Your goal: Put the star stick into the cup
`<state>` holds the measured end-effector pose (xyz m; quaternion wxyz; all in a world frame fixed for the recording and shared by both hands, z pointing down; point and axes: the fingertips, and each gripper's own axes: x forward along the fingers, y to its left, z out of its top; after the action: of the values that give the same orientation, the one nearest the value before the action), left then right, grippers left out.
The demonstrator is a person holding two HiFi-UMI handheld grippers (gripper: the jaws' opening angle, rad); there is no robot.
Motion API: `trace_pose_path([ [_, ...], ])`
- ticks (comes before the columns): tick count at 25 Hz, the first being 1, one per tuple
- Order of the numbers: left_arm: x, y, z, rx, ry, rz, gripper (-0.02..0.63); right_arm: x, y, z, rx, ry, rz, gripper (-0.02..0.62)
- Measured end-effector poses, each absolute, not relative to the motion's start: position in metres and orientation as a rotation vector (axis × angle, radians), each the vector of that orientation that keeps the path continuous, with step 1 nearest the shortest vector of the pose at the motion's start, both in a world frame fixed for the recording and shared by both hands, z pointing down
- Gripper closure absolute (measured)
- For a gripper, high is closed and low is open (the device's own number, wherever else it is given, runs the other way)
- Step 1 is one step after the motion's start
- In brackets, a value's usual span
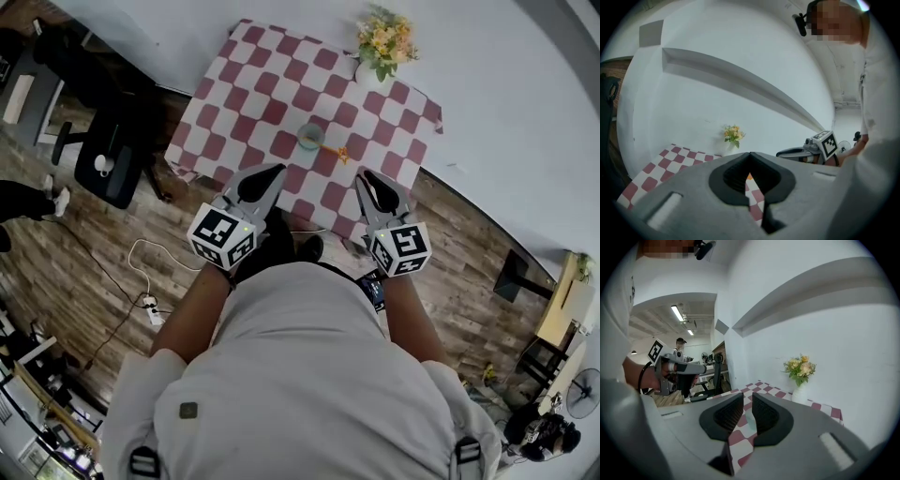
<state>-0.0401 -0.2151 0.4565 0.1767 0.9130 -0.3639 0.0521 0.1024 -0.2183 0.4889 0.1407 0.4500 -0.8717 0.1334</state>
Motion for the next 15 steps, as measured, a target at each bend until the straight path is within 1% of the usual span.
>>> trace_pose_path([
  [15, -0.027, -0.158, 0.416, 2.668, -1.115, 0.119, 0.603, 0.123, -0.168, 0.431, 1.348, -2.632, 0.227, 0.575],
])
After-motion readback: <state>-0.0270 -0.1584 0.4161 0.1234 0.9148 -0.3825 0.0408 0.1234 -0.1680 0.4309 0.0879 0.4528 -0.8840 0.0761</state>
